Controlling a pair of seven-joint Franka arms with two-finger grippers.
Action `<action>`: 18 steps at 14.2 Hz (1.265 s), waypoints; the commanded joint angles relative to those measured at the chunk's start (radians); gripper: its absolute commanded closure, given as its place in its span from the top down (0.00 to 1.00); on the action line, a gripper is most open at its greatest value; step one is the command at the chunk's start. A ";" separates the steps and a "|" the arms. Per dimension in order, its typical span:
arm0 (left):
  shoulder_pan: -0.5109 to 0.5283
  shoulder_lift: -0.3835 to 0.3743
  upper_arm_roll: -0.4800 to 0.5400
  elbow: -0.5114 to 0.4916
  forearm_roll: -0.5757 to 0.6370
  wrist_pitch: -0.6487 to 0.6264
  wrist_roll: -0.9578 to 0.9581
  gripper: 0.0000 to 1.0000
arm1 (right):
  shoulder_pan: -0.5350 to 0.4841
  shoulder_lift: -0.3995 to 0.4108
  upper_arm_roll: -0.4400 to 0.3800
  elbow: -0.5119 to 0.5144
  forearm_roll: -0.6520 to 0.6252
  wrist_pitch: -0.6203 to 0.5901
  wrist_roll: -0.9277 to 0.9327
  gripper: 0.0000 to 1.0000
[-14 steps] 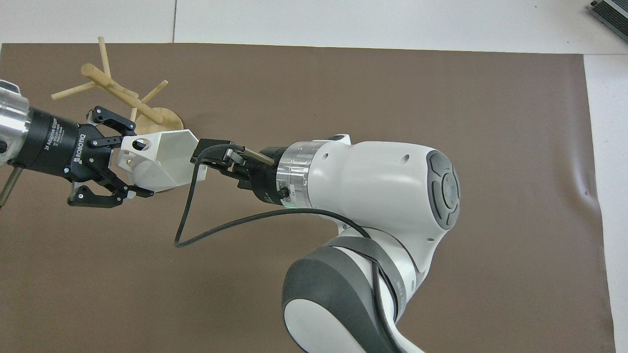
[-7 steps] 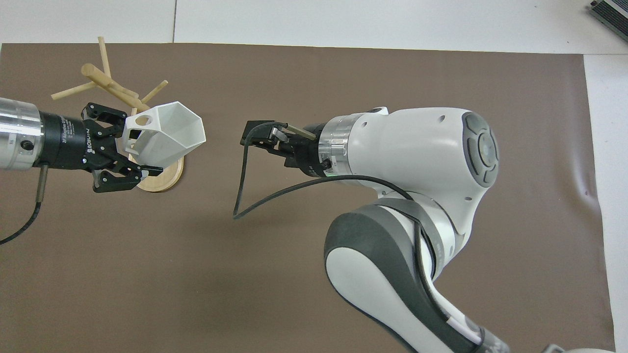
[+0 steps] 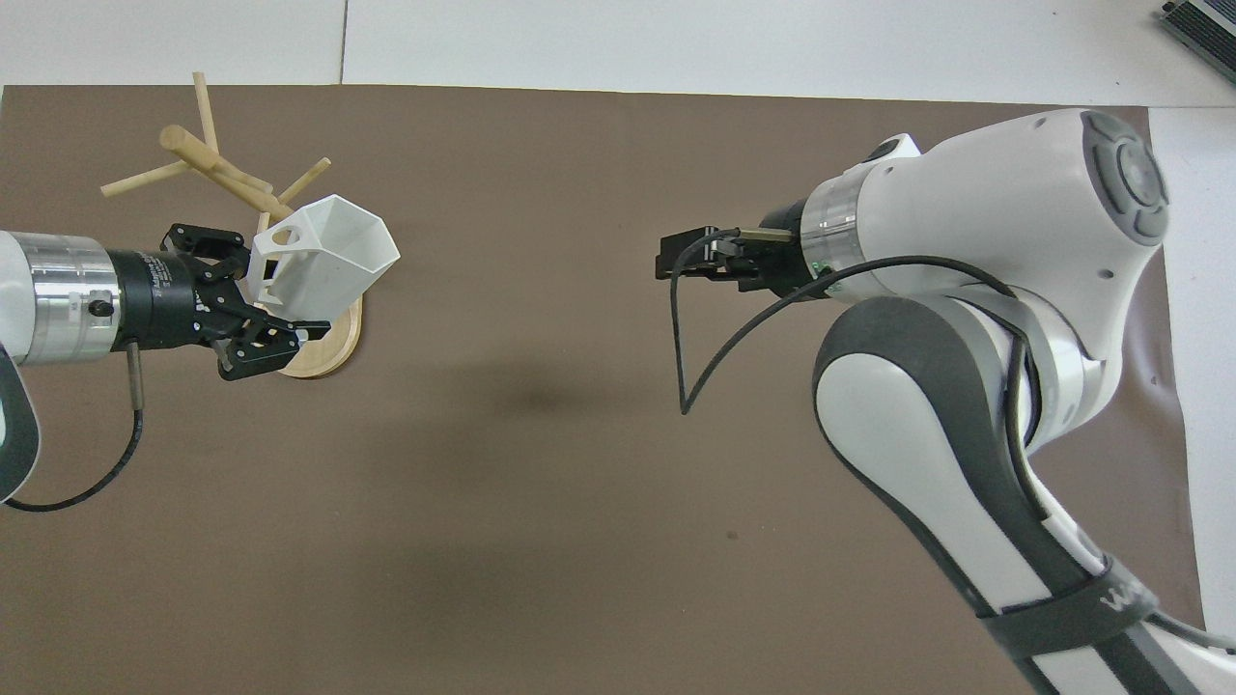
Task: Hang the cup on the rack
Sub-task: 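Open the right gripper and withdraw it while the left gripper holds the cup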
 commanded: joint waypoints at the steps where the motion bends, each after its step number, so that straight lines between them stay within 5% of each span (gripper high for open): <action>1: -0.037 -0.038 0.006 -0.073 0.014 0.133 -0.078 0.00 | 0.000 -0.028 -0.061 -0.006 -0.183 -0.087 -0.091 1.00; 8: -0.083 0.044 0.003 -0.075 0.014 0.324 -0.116 0.00 | -0.002 -0.060 -0.283 -0.018 -0.275 -0.144 -0.211 1.00; 18: -0.095 0.112 0.004 -0.078 0.013 0.460 -0.231 0.00 | -0.003 -0.089 -0.342 -0.006 -0.352 -0.244 -0.245 1.00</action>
